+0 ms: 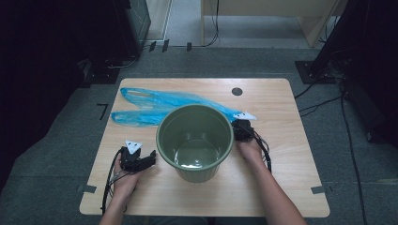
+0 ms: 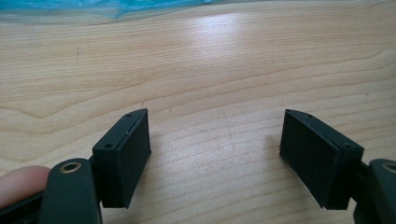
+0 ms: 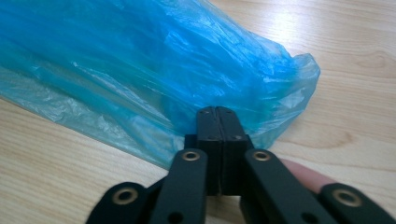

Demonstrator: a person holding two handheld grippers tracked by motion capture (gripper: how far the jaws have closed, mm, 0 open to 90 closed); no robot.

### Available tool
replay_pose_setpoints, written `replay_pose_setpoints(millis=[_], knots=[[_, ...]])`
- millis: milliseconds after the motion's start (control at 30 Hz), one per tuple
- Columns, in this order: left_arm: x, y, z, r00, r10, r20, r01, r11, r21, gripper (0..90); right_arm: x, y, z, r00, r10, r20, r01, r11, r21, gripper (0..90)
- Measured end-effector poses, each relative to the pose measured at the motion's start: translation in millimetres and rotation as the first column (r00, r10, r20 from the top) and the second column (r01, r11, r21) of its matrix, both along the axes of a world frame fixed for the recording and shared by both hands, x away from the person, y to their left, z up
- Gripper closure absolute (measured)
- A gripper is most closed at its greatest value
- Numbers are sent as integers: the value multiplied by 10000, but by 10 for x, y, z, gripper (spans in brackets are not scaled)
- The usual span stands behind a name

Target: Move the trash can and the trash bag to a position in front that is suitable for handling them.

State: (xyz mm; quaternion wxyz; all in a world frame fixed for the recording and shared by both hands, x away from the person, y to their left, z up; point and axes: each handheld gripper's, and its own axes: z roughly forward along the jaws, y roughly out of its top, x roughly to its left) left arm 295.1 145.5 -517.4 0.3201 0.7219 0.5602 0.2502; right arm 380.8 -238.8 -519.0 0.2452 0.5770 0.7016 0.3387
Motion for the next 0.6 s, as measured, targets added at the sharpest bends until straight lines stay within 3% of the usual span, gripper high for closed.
replay_pose_setpoints(millis=[133,233,333,367,400,433,467,500,533,567,600], knots=[[3,-3,-1,10000,40,-1,-40,10000,-13,232,-81,-48,1,9998,215,53,-214,9995,-238,900],[5,-5,-2,10000,49,-2,-49,10000,-24,229,-266,-156,-8,9995,295,149,-289,9990,-343,900],[8,-7,-1,10000,53,-17,-53,10000,-25,226,-528,-286,-12,9992,351,202,-340,9981,-521,900],[9,-8,-1,10000,57,-24,-57,10000,-16,223,-729,-362,-21,9977,589,336,-559,9948,-849,900],[10,-10,-1,10000,65,-21,-65,10000,-21,223,-729,-362,-21,9977,589,336,-559,9948,-849,900],[12,-10,-1,10000,62,-20,-62,10000,-2,222,-944,-415,-25,9964,770,362,-736,9933,-886,900],[12,-10,-1,10000,62,-20,-62,10000,-2,222,-944,-415,-25,9964,770,362,-736,9933,-886,900],[13,-12,-1,10000,70,-26,-70,10000,-14,222,-1170,-442,-25,9940,1033,351,-997,9909,-908,900],[14,-13,-1,10000,74,-28,-74,10000,-13,222,-1170,-442,-25,9940,1033,351,-997,9909,-908,900],[16,-15,-2,10000,94,-22,-94,10000,-19,221,-1377,-451,-17,9872,1552,354,-1526,9861,-661,814],[16,-15,-2,10000,94,-22,-94,10000,-19,221,-1377,-451,-17,9872,1552,354,-1526,9861,-661,814]])
